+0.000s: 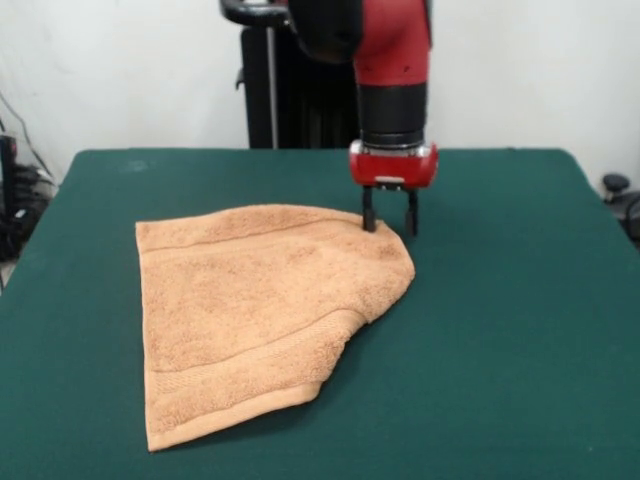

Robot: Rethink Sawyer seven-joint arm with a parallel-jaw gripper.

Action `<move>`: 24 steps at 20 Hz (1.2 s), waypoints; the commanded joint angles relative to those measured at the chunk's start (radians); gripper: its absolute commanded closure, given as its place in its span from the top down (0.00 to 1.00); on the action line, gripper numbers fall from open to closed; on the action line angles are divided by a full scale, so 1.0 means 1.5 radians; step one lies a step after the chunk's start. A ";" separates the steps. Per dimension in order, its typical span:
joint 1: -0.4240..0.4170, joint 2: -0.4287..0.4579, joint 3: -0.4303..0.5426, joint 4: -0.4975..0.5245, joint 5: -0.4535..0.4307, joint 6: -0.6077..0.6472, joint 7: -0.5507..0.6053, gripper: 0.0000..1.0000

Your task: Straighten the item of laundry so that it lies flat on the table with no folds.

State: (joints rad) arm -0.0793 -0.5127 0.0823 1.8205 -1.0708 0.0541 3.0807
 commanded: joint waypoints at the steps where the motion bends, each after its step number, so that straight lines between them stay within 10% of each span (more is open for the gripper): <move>1: 0.216 0.286 -0.090 -0.368 0.049 0.247 0.155 1.00; 14: 0.049 0.291 -0.028 -0.361 0.146 0.180 -0.025 1.00; 24: 0.034 0.263 -0.024 -0.358 0.178 0.208 -0.050 1.00</move>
State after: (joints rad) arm 0.0963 -0.4259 0.0074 1.5976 -0.6942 0.5757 3.0803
